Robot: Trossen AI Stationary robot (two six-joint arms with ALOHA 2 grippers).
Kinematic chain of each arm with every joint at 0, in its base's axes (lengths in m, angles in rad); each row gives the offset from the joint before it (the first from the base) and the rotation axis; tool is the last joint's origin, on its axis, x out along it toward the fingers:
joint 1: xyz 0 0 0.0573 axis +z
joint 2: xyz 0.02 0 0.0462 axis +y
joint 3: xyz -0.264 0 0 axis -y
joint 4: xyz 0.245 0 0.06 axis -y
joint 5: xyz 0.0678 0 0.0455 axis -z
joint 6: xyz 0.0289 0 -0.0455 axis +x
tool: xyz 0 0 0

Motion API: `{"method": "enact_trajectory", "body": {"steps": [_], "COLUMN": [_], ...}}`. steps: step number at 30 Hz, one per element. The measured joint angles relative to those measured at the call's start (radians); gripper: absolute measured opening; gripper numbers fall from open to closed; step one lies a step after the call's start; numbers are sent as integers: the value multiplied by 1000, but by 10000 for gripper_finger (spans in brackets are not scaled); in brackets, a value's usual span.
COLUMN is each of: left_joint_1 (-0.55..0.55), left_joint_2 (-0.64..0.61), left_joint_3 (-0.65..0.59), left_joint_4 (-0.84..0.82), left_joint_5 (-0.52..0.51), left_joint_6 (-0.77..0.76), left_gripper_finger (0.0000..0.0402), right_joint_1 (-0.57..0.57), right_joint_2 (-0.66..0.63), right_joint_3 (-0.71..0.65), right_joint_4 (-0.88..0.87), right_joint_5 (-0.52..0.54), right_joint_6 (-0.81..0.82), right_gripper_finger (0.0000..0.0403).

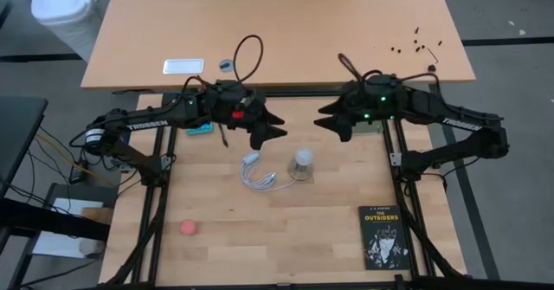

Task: Screw lightbulb
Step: Insert the white lightbulb into the desk lamp

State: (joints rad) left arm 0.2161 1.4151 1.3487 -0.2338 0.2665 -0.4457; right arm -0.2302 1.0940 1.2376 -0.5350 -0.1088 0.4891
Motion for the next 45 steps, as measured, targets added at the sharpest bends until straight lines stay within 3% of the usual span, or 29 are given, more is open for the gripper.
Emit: {"method": "enact_trajectory", "body": {"steps": [9,19,27,35,40,45], "left_joint_1": [-34,-263,-316,-275,-264,-264], "left_joint_2": [-13,-24,-67,-124,-68,-15], "left_joint_3": [0,-15,-130,-297,-370,-390], "left_joint_4": [10,21,58,125,105,111], "left_joint_5": [-73,-315,-330,-457,-455,-456], "left_joint_6": [80,207,143,-1,-61,-87], "left_gripper_finger": [252,252,240,218,218,218], "right_joint_1": [-2,20,28,-20,-113,-189], "right_joint_2": [22,163,213,168,182,198], "right_joint_3": [135,287,337,337,337,335], "right_joint_4": [-79,-189,-226,-259,-344,-359], "right_joint_5": [104,167,167,74,-95,-153], "right_joint_6": [-73,-58,35,-87,-245,-388], "right_gripper_finger": [293,292,292,292,295,303]}}
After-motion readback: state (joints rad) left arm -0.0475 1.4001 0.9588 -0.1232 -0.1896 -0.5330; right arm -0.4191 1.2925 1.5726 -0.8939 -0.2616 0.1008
